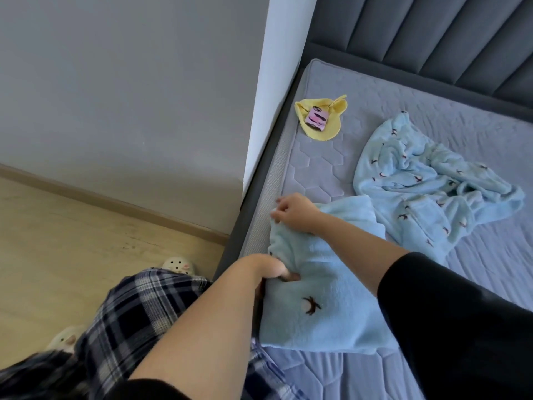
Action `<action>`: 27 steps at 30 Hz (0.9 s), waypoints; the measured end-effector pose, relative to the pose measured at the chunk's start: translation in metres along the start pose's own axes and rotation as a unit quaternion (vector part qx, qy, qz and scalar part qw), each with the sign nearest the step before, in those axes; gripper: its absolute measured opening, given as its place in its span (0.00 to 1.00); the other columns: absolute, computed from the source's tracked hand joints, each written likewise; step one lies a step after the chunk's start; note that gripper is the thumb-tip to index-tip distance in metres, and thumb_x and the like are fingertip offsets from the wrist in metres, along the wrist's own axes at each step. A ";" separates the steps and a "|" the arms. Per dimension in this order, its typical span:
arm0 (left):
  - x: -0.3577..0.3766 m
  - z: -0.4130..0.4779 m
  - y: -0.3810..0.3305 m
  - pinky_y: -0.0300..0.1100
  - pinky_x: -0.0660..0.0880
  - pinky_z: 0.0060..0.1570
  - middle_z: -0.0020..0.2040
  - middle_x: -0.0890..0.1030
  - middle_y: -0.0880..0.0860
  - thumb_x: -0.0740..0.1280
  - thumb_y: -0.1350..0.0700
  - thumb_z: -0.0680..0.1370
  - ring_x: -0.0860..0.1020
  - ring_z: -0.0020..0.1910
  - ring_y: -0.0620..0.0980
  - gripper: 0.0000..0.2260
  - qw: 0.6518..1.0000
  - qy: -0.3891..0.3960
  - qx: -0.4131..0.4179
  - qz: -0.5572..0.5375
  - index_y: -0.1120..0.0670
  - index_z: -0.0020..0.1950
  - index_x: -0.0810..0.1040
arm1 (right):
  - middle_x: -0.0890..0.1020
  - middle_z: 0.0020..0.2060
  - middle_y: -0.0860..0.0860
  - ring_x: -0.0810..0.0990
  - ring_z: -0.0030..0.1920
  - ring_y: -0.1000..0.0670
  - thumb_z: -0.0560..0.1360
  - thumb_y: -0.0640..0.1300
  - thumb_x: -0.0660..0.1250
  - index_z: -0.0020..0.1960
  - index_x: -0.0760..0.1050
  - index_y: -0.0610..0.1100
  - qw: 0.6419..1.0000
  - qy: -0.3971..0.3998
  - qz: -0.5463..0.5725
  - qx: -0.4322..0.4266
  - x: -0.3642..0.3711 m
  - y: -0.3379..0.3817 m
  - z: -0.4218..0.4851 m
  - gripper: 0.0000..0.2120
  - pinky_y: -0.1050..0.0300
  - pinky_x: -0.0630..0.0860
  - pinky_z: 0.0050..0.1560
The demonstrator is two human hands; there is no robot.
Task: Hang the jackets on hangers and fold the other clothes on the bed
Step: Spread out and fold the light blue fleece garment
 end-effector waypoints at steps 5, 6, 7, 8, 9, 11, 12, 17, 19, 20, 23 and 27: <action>-0.051 -0.007 -0.041 0.45 0.75 0.51 0.60 0.75 0.56 0.66 0.60 0.73 0.76 0.56 0.54 0.20 0.972 -0.166 0.147 -0.077 0.53 0.65 0.69 | 0.78 0.30 0.47 0.73 0.30 0.50 0.79 0.54 0.61 0.39 0.81 0.42 0.995 -0.080 0.040 0.034 -0.073 -0.039 -0.024 0.20 0.54 0.70 0.38; -0.060 -0.014 -0.054 0.40 0.72 0.48 0.59 0.76 0.54 0.65 0.60 0.74 0.75 0.54 0.51 0.16 0.951 -0.215 0.208 -0.080 0.51 0.61 0.72 | 0.80 0.34 0.45 0.76 0.33 0.48 0.79 0.55 0.60 0.40 0.81 0.40 0.998 -0.052 0.023 0.038 -0.076 -0.048 -0.030 0.21 0.53 0.72 0.40; -0.063 -0.021 -0.066 0.35 0.70 0.46 0.57 0.77 0.51 0.65 0.59 0.75 0.75 0.53 0.48 0.12 0.929 -0.245 0.267 -0.075 0.49 0.57 0.75 | 0.81 0.36 0.43 0.77 0.36 0.46 0.79 0.55 0.60 0.42 0.80 0.37 0.999 -0.017 -0.002 0.038 -0.074 -0.057 -0.036 0.22 0.53 0.73 0.42; -0.061 -0.025 -0.076 0.31 0.68 0.45 0.55 0.78 0.48 0.66 0.59 0.76 0.75 0.54 0.46 0.09 0.914 -0.249 0.314 -0.062 0.49 0.54 0.77 | 0.79 0.38 0.42 0.76 0.38 0.44 0.79 0.55 0.61 0.44 0.79 0.35 0.998 0.023 -0.038 0.035 -0.071 -0.064 -0.043 0.23 0.52 0.72 0.43; -0.056 -0.026 -0.082 0.29 0.67 0.46 0.53 0.77 0.45 0.68 0.57 0.75 0.75 0.54 0.44 0.08 0.908 -0.239 0.343 -0.038 0.49 0.53 0.79 | 0.77 0.38 0.44 0.74 0.39 0.46 0.78 0.55 0.62 0.45 0.78 0.35 0.995 0.060 -0.071 0.027 -0.067 -0.068 -0.049 0.21 0.54 0.70 0.43; -0.046 -0.021 -0.088 0.30 0.65 0.49 0.50 0.75 0.41 0.72 0.53 0.73 0.73 0.51 0.40 0.09 0.902 -0.234 0.360 0.042 0.49 0.52 0.79 | 0.74 0.37 0.50 0.71 0.37 0.52 0.77 0.52 0.65 0.42 0.75 0.41 0.988 0.119 -0.096 0.008 -0.060 -0.075 -0.056 0.14 0.60 0.67 0.40; -0.046 -0.017 -0.089 0.31 0.66 0.47 0.47 0.75 0.41 0.73 0.51 0.72 0.73 0.48 0.39 0.09 0.899 -0.243 0.356 0.082 0.49 0.50 0.79 | 0.72 0.35 0.52 0.69 0.36 0.54 0.77 0.50 0.66 0.39 0.72 0.43 0.986 0.137 -0.095 0.004 -0.058 -0.076 -0.056 0.12 0.61 0.65 0.38; -0.063 -0.013 -0.095 0.40 0.64 0.34 0.36 0.73 0.48 0.69 0.48 0.75 0.71 0.38 0.48 0.11 0.877 -0.332 0.328 0.118 0.55 0.39 0.75 | 0.72 0.32 0.47 0.70 0.38 0.48 0.74 0.49 0.68 0.36 0.72 0.38 0.996 -0.073 -0.041 0.040 -0.071 -0.095 -0.037 0.15 0.55 0.64 0.38; -0.069 -0.016 -0.088 0.41 0.61 0.29 0.34 0.73 0.49 0.68 0.47 0.75 0.70 0.36 0.50 0.15 0.857 -0.405 0.303 0.096 0.55 0.36 0.70 | 0.76 0.36 0.45 0.72 0.42 0.46 0.73 0.52 0.70 0.40 0.73 0.39 0.977 -0.193 -0.022 0.090 -0.066 -0.104 -0.040 0.16 0.55 0.66 0.41; -0.070 -0.018 -0.082 0.41 0.60 0.28 0.37 0.75 0.51 0.67 0.46 0.76 0.71 0.36 0.50 0.16 0.848 -0.439 0.280 0.099 0.54 0.36 0.69 | 0.77 0.39 0.45 0.72 0.44 0.45 0.73 0.53 0.70 0.41 0.73 0.40 0.971 -0.219 -0.039 0.091 -0.058 -0.104 -0.041 0.16 0.55 0.65 0.42; -0.073 -0.013 -0.063 0.42 0.67 0.35 0.51 0.78 0.55 0.66 0.38 0.74 0.76 0.46 0.54 0.21 0.866 -0.460 0.173 0.091 0.56 0.52 0.72 | 0.75 0.53 0.44 0.71 0.57 0.43 0.74 0.53 0.68 0.51 0.76 0.41 0.964 -0.225 -0.135 0.048 -0.039 -0.099 -0.035 0.15 0.53 0.64 0.56; -0.069 0.001 -0.046 0.47 0.70 0.49 0.68 0.71 0.58 0.62 0.30 0.71 0.72 0.63 0.60 0.41 0.926 -0.364 0.081 0.061 0.59 0.72 0.61 | 0.64 0.71 0.46 0.59 0.72 0.46 0.78 0.51 0.61 0.72 0.63 0.46 0.980 -0.054 -0.189 0.035 -0.029 -0.102 -0.019 0.24 0.49 0.52 0.71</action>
Point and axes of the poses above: each hand's wrist, its own z-axis towards the middle knuckle, its own x-axis out of the palm, y = z × x, the point moved 8 cm from there along z, towards the middle knuckle
